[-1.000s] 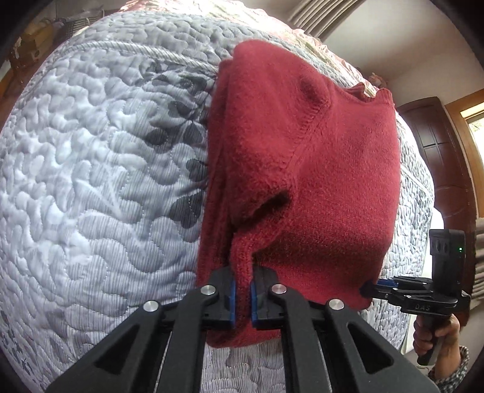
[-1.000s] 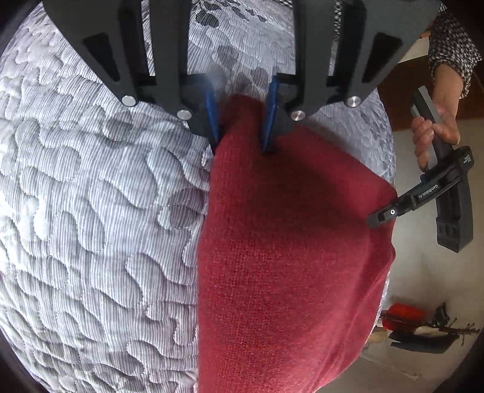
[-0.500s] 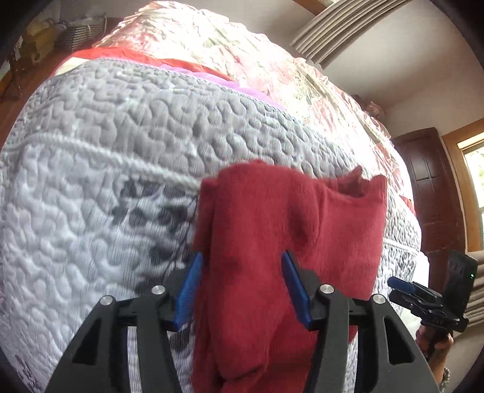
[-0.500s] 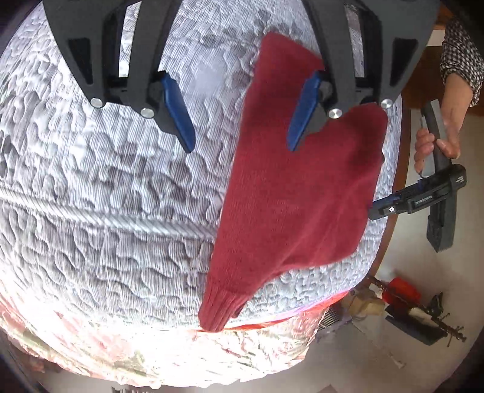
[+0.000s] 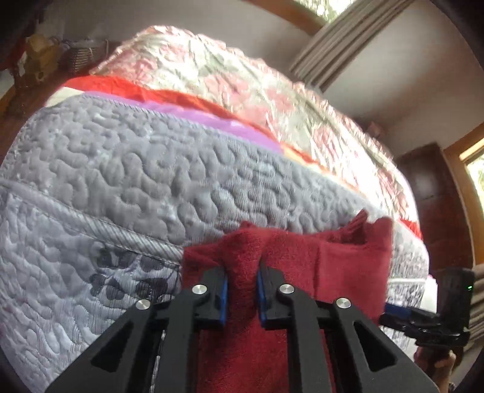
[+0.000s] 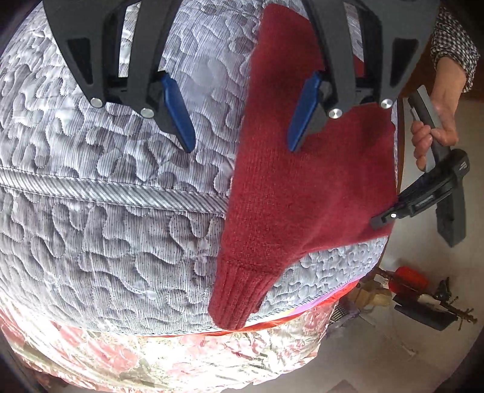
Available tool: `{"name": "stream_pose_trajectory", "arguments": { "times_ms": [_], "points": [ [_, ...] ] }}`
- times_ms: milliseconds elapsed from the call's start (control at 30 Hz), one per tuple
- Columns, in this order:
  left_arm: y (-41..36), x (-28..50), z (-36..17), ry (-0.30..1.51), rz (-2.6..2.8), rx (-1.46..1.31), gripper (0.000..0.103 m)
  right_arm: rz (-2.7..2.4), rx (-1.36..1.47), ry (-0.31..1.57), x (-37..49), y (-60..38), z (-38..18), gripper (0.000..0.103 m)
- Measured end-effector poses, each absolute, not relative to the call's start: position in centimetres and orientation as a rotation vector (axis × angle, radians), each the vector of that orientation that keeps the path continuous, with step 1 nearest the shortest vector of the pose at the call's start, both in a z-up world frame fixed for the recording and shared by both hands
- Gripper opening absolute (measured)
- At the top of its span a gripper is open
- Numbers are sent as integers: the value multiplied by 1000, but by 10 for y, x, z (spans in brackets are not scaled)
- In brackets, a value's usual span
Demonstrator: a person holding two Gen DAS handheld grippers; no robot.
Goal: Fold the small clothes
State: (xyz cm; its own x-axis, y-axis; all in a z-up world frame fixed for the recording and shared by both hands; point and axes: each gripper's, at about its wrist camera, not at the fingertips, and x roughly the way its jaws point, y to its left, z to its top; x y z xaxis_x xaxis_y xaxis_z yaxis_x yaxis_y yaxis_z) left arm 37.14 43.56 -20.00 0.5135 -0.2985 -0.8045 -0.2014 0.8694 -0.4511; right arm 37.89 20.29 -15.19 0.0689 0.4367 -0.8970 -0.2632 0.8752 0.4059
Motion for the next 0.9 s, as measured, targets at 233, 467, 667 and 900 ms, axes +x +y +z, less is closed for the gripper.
{"name": "stream_pose_trajectory", "arguments": {
  "times_ms": [233,467,667,900],
  "points": [
    [454,355,-231,1072,48,-536,15,529,131,1411,380,215,-162,64],
    [453,358,-214,1115,-79,-649,51,529,166,1409,374,204,-156,64],
    [471,325,-209,1192,-181,-683,68,576,180,1392,345,198,-145,71],
    [461,297,-231,1297,-278,-655,69,601,154,1418,329,213,-151,75]
  ]
}}
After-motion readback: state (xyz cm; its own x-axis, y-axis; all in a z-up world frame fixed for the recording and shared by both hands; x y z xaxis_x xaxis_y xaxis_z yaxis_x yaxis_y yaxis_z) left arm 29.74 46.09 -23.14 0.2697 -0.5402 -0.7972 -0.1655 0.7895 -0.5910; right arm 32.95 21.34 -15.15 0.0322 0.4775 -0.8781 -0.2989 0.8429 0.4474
